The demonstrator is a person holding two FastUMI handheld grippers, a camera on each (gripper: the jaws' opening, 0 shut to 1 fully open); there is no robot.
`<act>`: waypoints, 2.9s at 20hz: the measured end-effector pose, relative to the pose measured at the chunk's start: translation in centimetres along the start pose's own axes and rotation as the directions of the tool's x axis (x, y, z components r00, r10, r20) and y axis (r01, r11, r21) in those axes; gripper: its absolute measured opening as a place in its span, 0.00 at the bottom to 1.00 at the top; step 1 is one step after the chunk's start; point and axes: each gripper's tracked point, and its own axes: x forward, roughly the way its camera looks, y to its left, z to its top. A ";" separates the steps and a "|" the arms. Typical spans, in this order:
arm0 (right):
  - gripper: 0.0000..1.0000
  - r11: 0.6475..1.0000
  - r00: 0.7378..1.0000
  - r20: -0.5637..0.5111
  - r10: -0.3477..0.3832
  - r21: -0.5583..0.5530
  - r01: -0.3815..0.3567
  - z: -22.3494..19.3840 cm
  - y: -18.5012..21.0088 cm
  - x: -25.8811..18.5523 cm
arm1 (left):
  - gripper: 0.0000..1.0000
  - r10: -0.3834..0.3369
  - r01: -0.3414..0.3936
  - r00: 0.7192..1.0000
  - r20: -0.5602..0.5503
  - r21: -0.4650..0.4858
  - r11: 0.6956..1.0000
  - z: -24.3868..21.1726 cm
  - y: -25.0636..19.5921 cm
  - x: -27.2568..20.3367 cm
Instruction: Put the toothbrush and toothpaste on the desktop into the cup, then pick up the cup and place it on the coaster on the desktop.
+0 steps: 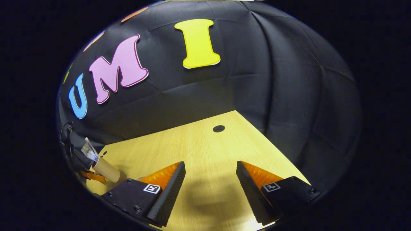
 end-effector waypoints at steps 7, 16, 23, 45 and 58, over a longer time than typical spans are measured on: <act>0.98 1.000 1.000 -0.016 0.020 -0.009 -0.021 -1.8 1.8 -1.0 | 0.27 -0.083 0.093 0.994 -0.077 0.138 0.986 0.0 -7.0 3.2; 0.98 1.000 1.000 -0.019 0.000 0.020 0.000 -2.6 0.8 -2.2 | 0.23 -0.074 0.098 0.988 -0.134 0.181 0.979 -0.4 -8.3 5.9; 0.98 0.999 1.000 -0.019 -0.014 0.031 0.015 -2.5 0.2 -2.5 | 0.28 -0.046 0.069 0.993 -0.112 0.211 0.975 -0.5 -8.2 5.7; 0.98 0.998 0.998 -0.046 0.043 -0.033 -0.045 -3.0 7.8 -13.0 | 1.00 0.251 -0.192 0.784 0.568 -0.163 0.968 -1.9 -0.4 -17.5; 0.98 0.975 0.989 -0.007 0.145 -0.167 -0.144 -5.5 15.6 -26.7 | 1.00 0.322 -0.205 0.690 0.648 -0.252 0.946 -8.7 0.1 -26.9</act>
